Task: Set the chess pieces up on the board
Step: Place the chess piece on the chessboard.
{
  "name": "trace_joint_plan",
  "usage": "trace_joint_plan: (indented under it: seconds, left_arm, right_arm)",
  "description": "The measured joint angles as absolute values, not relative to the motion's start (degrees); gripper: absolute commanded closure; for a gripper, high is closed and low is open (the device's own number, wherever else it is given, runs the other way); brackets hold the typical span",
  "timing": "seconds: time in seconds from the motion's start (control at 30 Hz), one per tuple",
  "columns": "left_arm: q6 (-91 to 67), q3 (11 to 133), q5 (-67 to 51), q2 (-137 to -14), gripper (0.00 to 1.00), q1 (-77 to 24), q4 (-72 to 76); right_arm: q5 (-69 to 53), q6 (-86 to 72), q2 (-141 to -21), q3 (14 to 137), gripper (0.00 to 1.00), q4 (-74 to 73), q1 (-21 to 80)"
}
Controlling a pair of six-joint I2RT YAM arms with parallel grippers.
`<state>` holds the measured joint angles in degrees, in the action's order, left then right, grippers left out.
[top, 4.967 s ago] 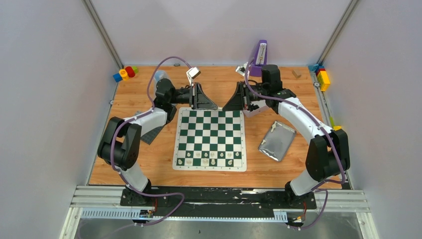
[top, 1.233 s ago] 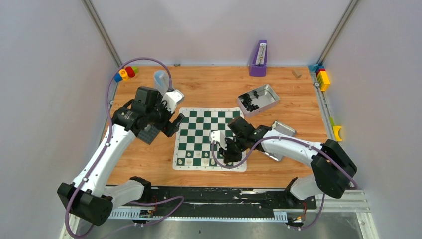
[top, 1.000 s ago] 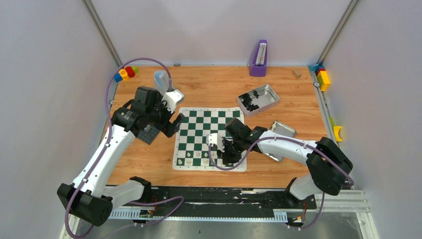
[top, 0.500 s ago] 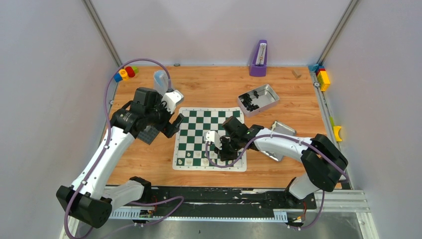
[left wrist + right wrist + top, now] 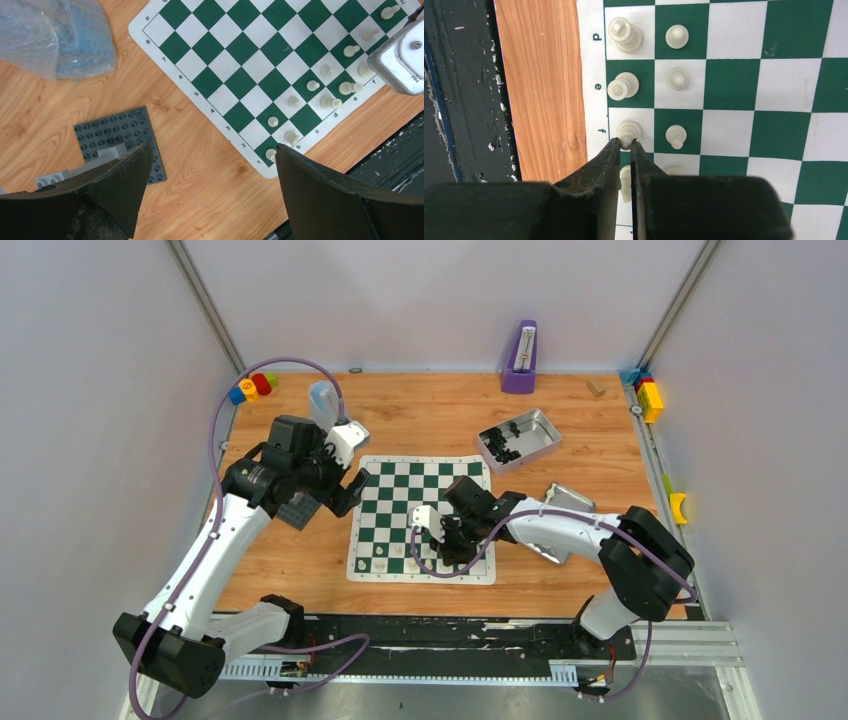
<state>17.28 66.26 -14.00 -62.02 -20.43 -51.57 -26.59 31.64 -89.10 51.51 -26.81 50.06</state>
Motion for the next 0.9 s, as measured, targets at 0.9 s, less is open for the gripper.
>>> trace_joint_plan:
  seconds: [0.9]
  left_arm:
    - [17.3, 66.26, -14.04, -62.0, 0.0, -20.43, -51.57]
  right_arm:
    - [-25.34, 30.52, -83.92, 51.55, 0.6, -28.67, 50.11]
